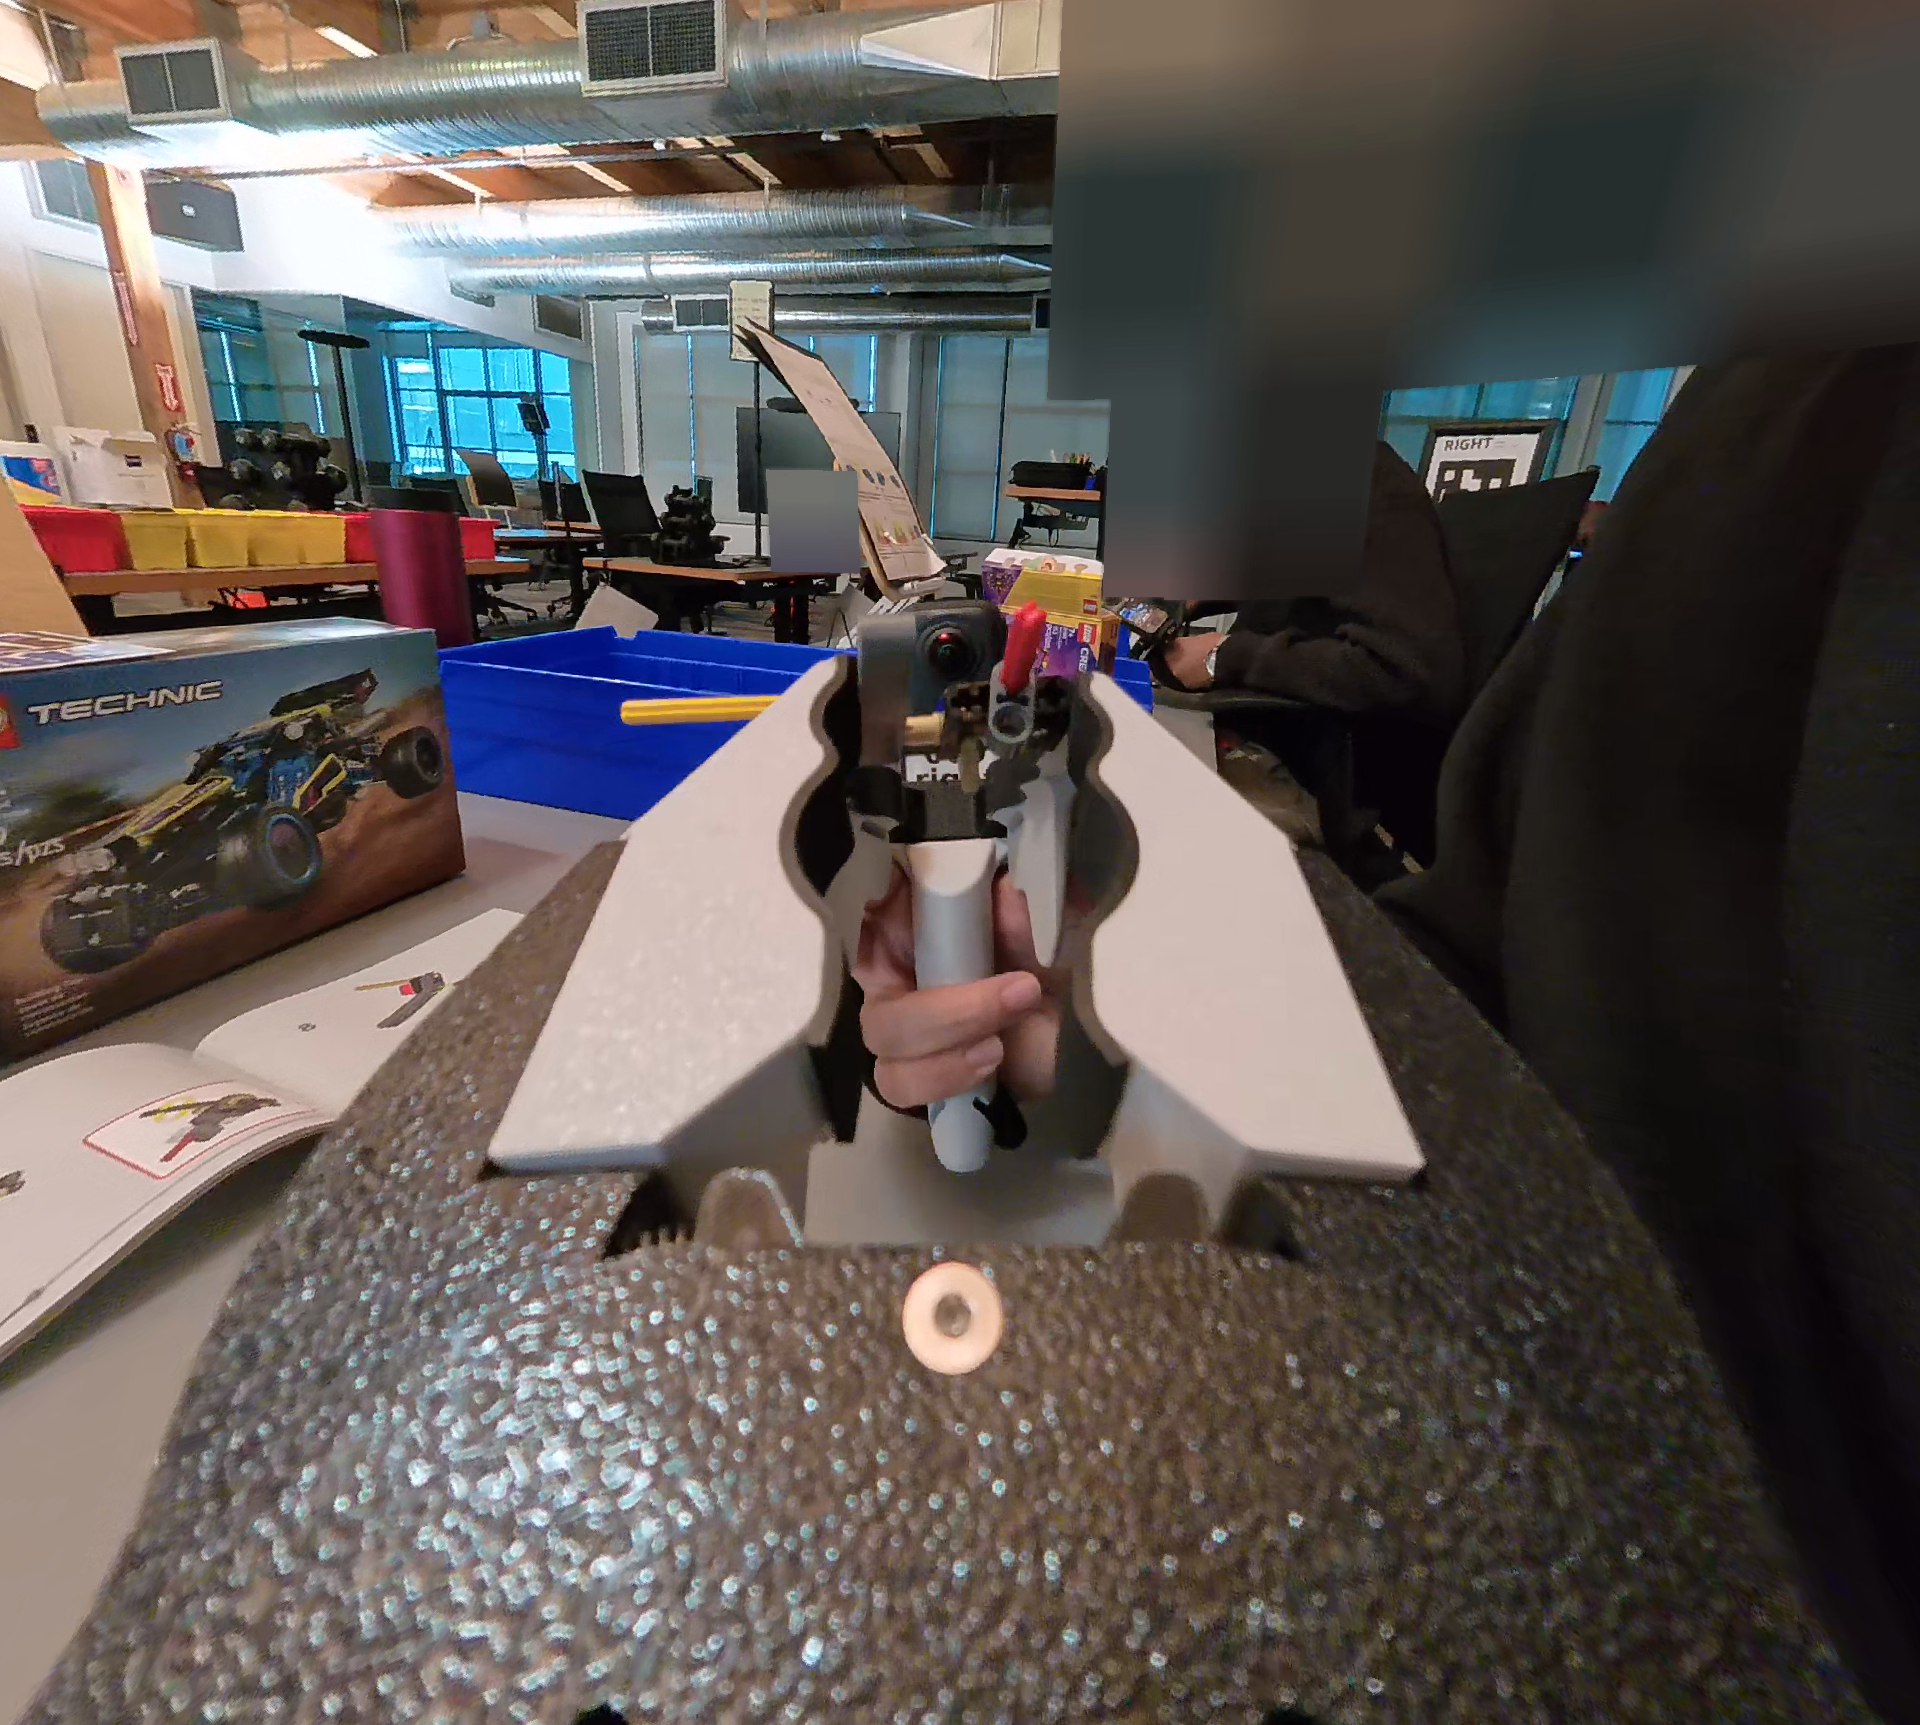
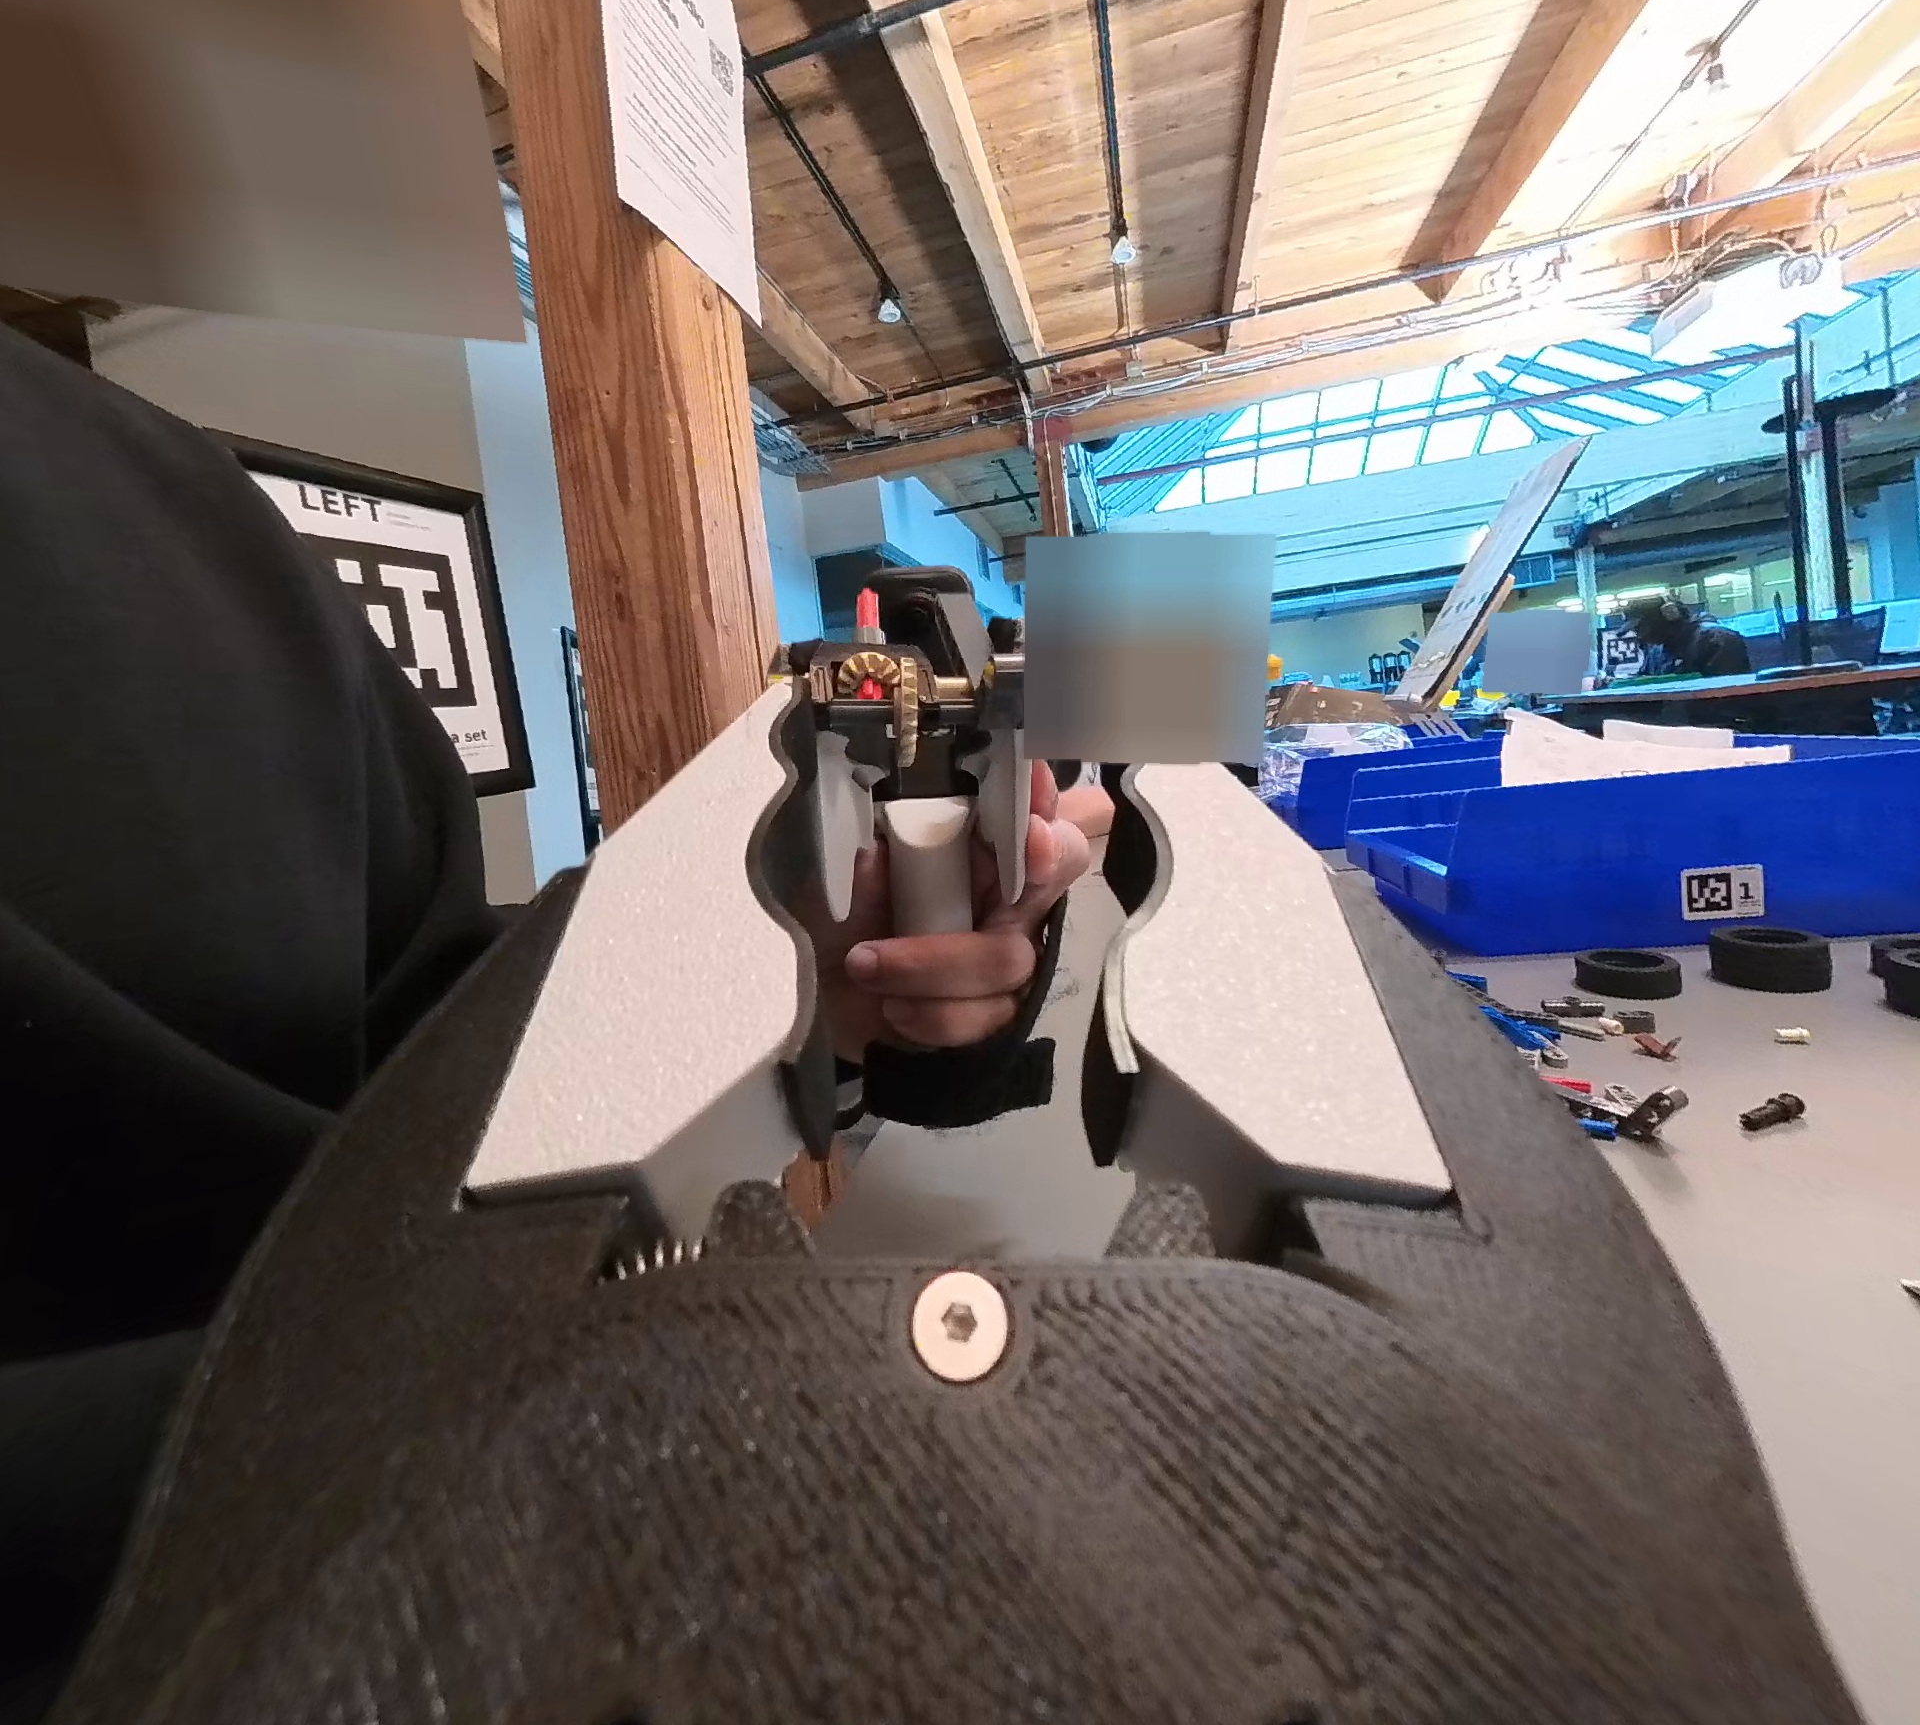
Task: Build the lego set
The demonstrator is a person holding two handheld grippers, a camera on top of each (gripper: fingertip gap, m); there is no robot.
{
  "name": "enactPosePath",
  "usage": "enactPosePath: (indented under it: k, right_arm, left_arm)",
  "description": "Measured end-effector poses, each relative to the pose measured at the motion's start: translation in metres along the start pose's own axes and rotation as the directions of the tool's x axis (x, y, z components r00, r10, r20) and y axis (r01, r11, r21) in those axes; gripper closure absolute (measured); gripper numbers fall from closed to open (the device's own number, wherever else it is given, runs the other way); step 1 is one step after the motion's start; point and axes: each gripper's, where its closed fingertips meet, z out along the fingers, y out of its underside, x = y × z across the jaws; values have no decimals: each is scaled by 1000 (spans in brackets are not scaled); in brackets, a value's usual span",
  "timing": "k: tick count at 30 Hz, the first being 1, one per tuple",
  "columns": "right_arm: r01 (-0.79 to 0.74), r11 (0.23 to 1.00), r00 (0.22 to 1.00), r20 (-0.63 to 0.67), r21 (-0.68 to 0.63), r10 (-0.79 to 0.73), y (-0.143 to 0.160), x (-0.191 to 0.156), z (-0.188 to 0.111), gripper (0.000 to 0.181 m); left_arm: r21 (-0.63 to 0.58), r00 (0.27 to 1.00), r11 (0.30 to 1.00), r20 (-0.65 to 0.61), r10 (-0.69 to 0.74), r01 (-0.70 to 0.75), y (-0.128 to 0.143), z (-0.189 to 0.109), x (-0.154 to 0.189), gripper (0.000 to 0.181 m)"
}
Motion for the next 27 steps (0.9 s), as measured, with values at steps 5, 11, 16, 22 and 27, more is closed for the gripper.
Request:
enactPosePath:
  k: [5,11,16,22,27]
  right_arm:
    - [-31,1000,1000,1,-2,31,1,2,1,127]
    - [-166,986,985,-51,-36,164,10,18,-5,127]
    - [-347,935,938,-46,-69,345,14,25,-17,124]
    - [-493,868,868,39,-62,495,11,18,-17,152]
    - [-471,878,877,66,-86,477,10,10,-15,168]
  left_arm:
    - [24,1000,1000,4,20,-20,0,-1,-1,142]
    - [-80,957,964,123,263,-254,4,-4,-13,142]
    - [-297,779,757,65,624,-582,18,-1,-6,142]
    - [-313,782,732,-66,619,-605,31,4,9,142]
    - [-308,820,763,-140,555,-569,40,2,17,142]
